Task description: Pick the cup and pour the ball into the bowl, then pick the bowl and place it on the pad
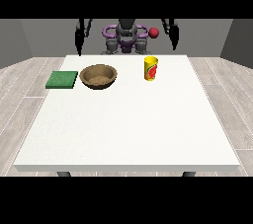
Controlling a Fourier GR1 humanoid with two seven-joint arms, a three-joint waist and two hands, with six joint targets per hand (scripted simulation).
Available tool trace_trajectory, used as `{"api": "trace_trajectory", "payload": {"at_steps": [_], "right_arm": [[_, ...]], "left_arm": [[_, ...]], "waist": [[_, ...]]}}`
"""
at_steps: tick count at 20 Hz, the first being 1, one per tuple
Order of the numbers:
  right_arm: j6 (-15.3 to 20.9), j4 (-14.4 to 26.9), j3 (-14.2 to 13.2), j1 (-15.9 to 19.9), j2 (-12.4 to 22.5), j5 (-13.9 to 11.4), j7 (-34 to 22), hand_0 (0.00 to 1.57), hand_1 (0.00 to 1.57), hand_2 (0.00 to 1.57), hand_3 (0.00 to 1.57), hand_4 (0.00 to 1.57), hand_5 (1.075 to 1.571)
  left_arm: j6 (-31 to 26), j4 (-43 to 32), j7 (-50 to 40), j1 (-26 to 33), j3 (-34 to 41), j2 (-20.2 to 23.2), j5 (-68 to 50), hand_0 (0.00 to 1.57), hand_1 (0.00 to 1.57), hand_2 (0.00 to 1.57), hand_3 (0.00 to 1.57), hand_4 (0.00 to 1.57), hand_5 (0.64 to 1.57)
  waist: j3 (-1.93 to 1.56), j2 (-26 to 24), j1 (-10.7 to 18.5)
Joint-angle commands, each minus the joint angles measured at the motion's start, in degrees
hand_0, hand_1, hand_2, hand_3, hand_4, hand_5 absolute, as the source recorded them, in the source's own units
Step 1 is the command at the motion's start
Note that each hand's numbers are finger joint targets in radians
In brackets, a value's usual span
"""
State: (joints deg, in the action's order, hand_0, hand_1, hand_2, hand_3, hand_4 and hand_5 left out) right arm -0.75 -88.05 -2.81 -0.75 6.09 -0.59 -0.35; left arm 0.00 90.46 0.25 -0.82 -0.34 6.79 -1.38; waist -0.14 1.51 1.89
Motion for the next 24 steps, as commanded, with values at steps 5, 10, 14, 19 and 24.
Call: {"api": "trace_trajectory", "payload": {"at_steps": [5,10,14,19,24], "right_arm": [[-0.6,-5.7,-0.7,0.6,2.5,0.6,-4.7,0.00,0.00,0.00,0.00,0.87,1.533],[1.6,-14.2,0.7,-2.4,-2.6,7.5,-22.0,0.00,0.00,0.00,0.00,0.86,1.530],[4.2,-20.3,-1.8,-1.3,-1.0,7.9,-27.2,0.00,0.00,0.00,0.00,0.82,1.528],[3.2,-24.0,-2.6,1.4,-0.3,8.1,-23.4,0.00,0.00,0.00,0.00,0.76,1.549],[2.8,-19.0,-0.3,4.8,-3.6,6.2,-11.5,0.00,0.00,0.00,0.00,0.73,1.550]], "left_arm": [[-0.3,5.4,-5.2,-0.4,0.9,2.2,-0.8,0.00,0.00,0.00,0.00,0.66,1.566],[3.7,10.8,-21.4,4.3,-2.2,-5.5,-7.1,0.00,0.00,0.00,0.00,0.63,1.564],[9.8,19.1,-28.2,2.2,-6.9,-6.7,-3.5,0.00,0.00,0.00,0.00,0.60,1.563],[9.9,19.8,-23.5,-4.3,-5.9,-6.7,-0.7,0.00,0.00,0.00,0.00,0.59,1.557],[10.0,12.6,-11.3,-10.3,-4.7,-6.6,2.4,0.00,0.00,0.00,0.00,0.58,1.544]], "waist": [[0.25,-14.8,0.2],[0.19,-26.7,-2.9],[0.13,-23.0,-2.1],[0.13,-11.4,-3.7],[0.12,0.5,-4.4]]}}
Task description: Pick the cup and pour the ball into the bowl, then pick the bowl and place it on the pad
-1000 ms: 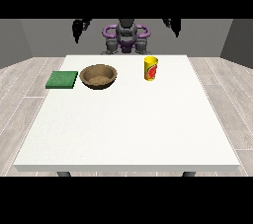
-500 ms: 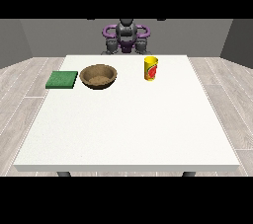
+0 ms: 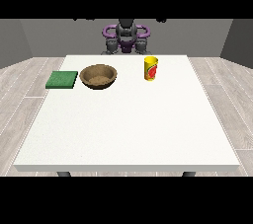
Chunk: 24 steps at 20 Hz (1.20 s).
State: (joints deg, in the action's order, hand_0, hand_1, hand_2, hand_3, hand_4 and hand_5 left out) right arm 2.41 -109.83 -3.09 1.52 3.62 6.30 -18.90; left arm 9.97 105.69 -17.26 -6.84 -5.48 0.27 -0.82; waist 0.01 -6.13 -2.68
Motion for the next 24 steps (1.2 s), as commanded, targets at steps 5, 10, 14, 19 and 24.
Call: {"api": "trace_trajectory", "payload": {"at_steps": [5,10,14,19,24], "right_arm": [[-5.3,5.2,-4.1,2.4,1.5,3.9,13.1,0.00,0.00,0.00,0.00,0.68,1.539],[-8.4,5.1,-7.4,4.2,4.4,7.7,14.2,0.00,0.00,0.00,0.00,0.68,1.547],[-9.6,11.9,-11.3,6.7,6.4,9.2,16.5,0.00,0.00,0.00,0.00,0.68,1.559],[-12.0,17.2,-11.2,2.5,6.1,7.6,21.8,0.00,0.00,0.00,0.00,0.66,1.560],[-14.4,22.5,-12.4,5.2,8.0,8.3,24.0,0.00,0.00,0.00,0.00,0.67,1.562]], "left_arm": [[-2.9,-10.0,20.6,-0.8,4.6,1.9,0.8,0.00,0.00,0.00,0.00,0.57,1.507],[-4.6,-21.5,33.9,-0.5,7.7,2.3,0.6,0.00,0.00,0.00,0.00,0.41,1.484],[-7.4,-29.5,35.4,-4.6,9.7,3.9,-0.9,0.00,0.00,0.00,0.00,0.19,1.472],[-9.1,-38.2,37.7,-7.0,10.9,5.1,-0.8,0.00,0.00,0.00,0.00,0.02,1.441],[-5.7,-46.3,43.2,-11.1,9.6,1.4,1.8,0.00,0.00,0.00,0.00,0.20,1.429]], "waist": [[0.00,14.5,-1.0],[0.02,18.1,-3.8],[0.00,17.1,-1.7],[-0.01,14.0,-1.9],[-0.01,15.3,-2.6]]}}
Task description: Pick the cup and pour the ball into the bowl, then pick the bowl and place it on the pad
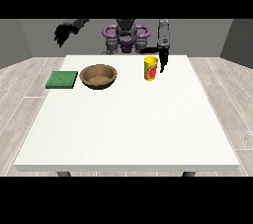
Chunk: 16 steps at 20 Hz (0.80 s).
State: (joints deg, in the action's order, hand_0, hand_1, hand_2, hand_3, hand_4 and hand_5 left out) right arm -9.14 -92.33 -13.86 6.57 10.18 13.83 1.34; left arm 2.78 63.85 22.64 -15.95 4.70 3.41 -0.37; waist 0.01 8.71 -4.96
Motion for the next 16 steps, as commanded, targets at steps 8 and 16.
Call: {"api": "trace_trajectory", "payload": {"at_steps": [8,16], "right_arm": [[-2.8,2.2,-1.6,2.2,2.6,1.8,1.4,0.00,0.00,0.00,0.00,0.67,1.566],[-7.6,1.9,-6.6,3.8,8.1,8.8,-1.8,0.00,0.00,0.00,0.16,0.64,1.568]], "left_arm": [[2.7,-19.9,17.1,-4.9,4.9,-1.1,-0.5,0.00,0.00,0.00,0.00,0.89,1.555],[15.7,-26.2,20.5,-8.4,5.0,-1.3,5.5,1.28,1.28,1.57,1.57,1.37,1.457]], "waist": [[0.03,4.0,-2.3],[0.01,5.5,-6.7]]}}
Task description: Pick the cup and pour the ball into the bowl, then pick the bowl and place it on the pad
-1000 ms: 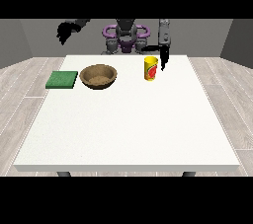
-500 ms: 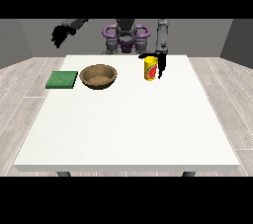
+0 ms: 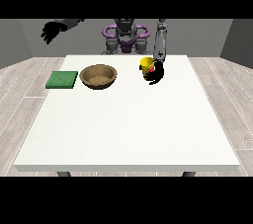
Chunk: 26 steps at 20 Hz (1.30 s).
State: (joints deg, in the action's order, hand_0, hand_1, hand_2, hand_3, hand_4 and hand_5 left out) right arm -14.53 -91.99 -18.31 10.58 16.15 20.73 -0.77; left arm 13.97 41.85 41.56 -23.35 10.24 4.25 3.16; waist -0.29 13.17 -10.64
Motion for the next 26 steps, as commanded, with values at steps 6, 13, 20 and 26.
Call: {"api": "trace_trajectory", "payload": {"at_steps": [6,13,20,26], "right_arm": [[-2.7,8.8,-5.1,1.0,5.7,4.1,-4.2,0.00,0.00,0.00,0.29,0.64,1.567],[-4.9,13.5,-4.3,-1.0,6.3,2.7,-4.1,0.00,0.00,0.00,0.24,0.65,1.564],[-5.7,20.2,-4.7,-0.3,5.6,1.4,0.0,0.00,0.00,0.00,0.00,0.68,1.559],[-8.5,25.1,-5.7,1.4,7.0,2.5,1.2,0.00,0.00,0.00,0.00,0.69,1.558]], "left_arm": [[9.5,-1.3,-11.8,-4.1,-7.0,-0.8,9.4,1.27,1.27,1.57,1.57,1.40,1.432],[23.4,-4.4,-28.6,-9.0,-21.0,0.2,31.0,1.35,1.35,1.57,1.57,1.42,1.540],[22.8,-11.2,-50.4,-21.7,-31.5,-2.6,49.5,1.36,1.36,1.57,1.57,1.44,1.545],[15.1,-11.5,-64.2,-27.4,-38.3,-4.2,56.7,1.36,1.36,1.57,1.57,1.47,1.529]], "waist": [[0.25,-8.3,2.9],[-0.17,-15.5,2.2],[0.08,-14.7,4.2],[0.20,-15.8,3.7]]}}
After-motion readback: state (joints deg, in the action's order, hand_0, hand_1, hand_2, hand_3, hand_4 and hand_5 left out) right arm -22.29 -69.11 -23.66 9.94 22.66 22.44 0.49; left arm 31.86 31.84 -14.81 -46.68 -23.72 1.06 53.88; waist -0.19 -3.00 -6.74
